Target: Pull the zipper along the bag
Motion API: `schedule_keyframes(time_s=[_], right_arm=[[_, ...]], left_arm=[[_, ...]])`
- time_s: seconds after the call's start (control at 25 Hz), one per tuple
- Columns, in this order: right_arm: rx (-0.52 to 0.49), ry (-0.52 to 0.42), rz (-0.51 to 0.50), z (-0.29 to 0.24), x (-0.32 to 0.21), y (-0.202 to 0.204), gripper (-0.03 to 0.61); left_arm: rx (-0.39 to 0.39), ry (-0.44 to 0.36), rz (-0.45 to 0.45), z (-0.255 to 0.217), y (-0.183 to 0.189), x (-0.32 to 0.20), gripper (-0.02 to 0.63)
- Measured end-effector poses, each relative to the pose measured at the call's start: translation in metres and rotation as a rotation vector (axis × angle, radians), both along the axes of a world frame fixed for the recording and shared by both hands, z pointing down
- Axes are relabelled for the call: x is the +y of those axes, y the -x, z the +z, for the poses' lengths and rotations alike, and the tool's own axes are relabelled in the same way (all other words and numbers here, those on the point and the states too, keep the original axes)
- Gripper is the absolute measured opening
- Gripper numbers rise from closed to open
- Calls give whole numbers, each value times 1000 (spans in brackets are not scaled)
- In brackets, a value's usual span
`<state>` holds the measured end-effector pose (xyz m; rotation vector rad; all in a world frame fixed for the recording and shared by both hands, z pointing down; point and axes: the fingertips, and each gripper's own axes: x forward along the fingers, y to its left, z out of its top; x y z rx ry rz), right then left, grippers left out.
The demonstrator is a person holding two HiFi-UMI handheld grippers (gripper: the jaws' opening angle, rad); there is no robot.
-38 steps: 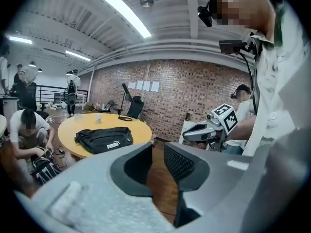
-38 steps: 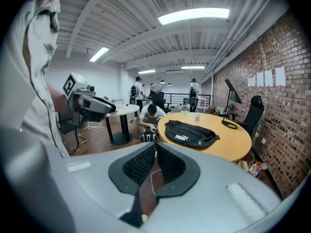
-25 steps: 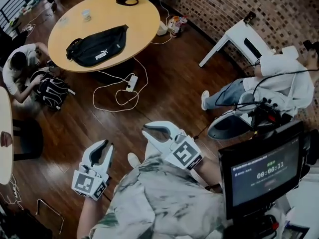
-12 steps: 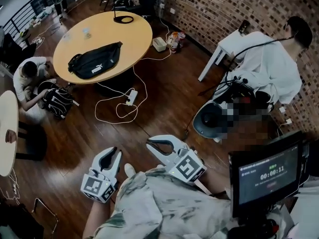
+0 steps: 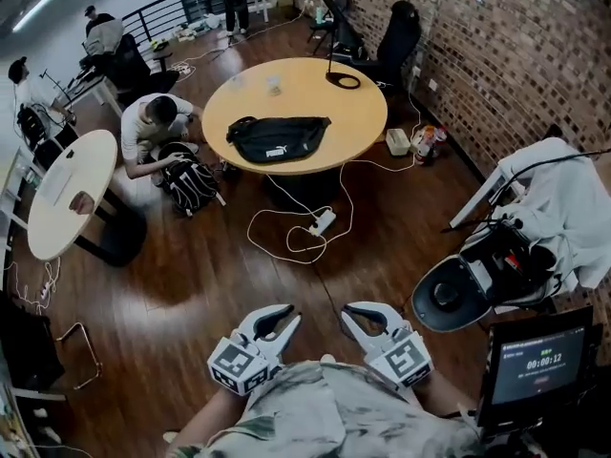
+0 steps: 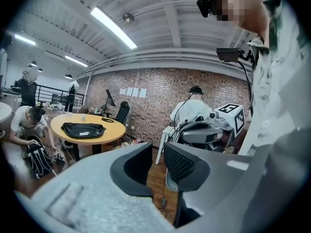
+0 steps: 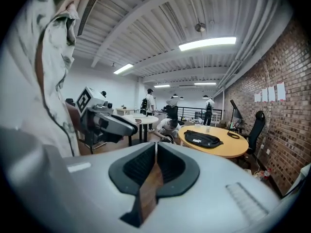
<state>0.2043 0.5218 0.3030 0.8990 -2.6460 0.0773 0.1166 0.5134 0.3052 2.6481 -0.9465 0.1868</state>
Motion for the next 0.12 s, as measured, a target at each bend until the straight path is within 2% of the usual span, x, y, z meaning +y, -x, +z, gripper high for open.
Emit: schedule_keyframes(time_s=[0.12], right_arm=[[-11, -12, -17, -2, 10, -11, 18]], left_arm=[[-8, 6, -19, 3, -8, 12, 80]])
